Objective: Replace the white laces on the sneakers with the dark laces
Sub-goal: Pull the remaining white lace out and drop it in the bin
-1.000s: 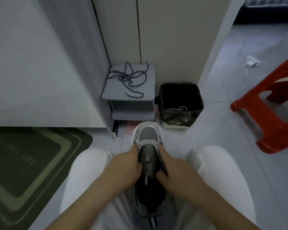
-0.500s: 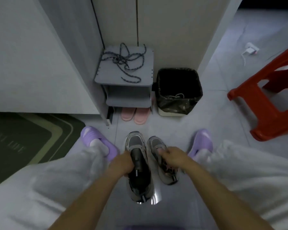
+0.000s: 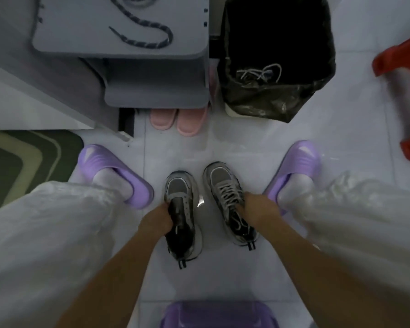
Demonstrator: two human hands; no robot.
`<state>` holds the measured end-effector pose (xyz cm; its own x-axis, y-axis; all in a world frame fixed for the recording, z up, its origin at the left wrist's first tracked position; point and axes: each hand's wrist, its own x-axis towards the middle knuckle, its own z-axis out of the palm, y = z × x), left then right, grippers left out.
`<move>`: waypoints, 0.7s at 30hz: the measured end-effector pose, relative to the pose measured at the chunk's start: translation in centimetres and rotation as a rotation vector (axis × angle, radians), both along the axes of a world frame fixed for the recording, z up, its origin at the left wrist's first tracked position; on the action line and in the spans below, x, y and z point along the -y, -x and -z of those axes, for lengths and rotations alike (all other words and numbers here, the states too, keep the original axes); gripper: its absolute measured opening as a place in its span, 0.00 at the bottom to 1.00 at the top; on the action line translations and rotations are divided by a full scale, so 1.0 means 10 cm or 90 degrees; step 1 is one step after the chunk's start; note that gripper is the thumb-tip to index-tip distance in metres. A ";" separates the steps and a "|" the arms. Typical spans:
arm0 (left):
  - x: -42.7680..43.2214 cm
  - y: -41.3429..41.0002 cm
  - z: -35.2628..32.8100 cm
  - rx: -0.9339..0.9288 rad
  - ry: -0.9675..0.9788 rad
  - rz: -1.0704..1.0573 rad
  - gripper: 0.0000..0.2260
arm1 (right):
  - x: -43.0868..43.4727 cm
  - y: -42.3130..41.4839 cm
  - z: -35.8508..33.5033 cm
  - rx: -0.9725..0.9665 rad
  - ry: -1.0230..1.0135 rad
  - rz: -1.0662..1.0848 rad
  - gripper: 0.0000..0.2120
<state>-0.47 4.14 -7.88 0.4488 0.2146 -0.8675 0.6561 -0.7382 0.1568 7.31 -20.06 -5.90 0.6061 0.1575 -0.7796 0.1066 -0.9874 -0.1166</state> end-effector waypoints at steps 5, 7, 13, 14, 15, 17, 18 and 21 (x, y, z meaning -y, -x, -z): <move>-0.06 -0.06 -0.22 -0.013 0.023 -0.012 0.19 | -0.12 -0.15 -0.13 0.034 0.027 -0.119 0.11; 0.01 -0.14 -0.38 0.061 -0.024 0.017 0.19 | -0.17 -0.16 -0.32 0.036 -0.001 -0.115 0.11; 0.47 -0.36 -1.54 0.158 0.099 0.079 0.24 | -0.34 -0.20 -1.42 0.122 -0.158 -0.069 0.11; 0.51 -0.34 -1.77 0.217 0.062 0.126 0.21 | -0.36 -0.18 -1.67 0.144 -0.193 -0.077 0.11; 0.54 -0.29 -2.03 0.281 -0.001 0.167 0.18 | -0.35 -0.13 -1.93 0.172 -0.224 -0.089 0.12; 0.56 -0.12 -2.51 0.390 -0.113 0.205 0.15 | -0.29 0.03 -2.43 0.238 -0.272 -0.105 0.13; 0.56 -0.02 -2.71 0.439 -0.126 0.199 0.13 | -0.24 0.13 -2.66 0.271 -0.293 -0.105 0.13; 0.53 0.27 -3.19 0.553 -0.082 0.175 0.12 | -0.10 0.43 -3.17 0.346 -0.359 -0.079 0.13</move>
<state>-3.17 -1.17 23.97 0.9810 0.0756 -0.1789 0.1453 -0.8970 0.4174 3.03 -19.05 25.85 0.8310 0.5321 -0.1624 0.3973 -0.7720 -0.4962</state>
